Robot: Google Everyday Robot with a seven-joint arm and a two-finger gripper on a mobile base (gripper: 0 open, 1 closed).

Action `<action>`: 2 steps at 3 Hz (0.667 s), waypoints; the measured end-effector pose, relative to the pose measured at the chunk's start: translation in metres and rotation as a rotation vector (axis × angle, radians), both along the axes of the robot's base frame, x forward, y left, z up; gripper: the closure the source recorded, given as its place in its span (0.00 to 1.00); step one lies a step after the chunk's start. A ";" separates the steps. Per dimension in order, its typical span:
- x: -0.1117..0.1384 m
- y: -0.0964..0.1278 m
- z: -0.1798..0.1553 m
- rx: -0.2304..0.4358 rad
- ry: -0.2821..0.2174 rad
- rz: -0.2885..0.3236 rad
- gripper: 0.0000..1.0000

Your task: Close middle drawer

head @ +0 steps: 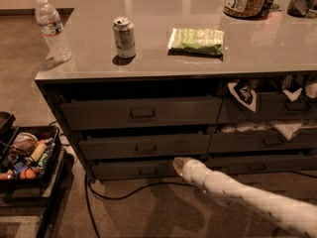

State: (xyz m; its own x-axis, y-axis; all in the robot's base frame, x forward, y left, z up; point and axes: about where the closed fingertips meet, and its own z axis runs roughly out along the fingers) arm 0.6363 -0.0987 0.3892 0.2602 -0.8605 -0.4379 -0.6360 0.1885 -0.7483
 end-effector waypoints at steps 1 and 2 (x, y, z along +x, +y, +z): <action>-0.057 0.001 0.022 0.034 -0.076 0.002 1.00; -0.109 -0.020 0.040 0.024 -0.157 -0.098 1.00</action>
Offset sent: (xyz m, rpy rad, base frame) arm -0.1778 -0.0562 0.0636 -0.0007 -0.2721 -0.2582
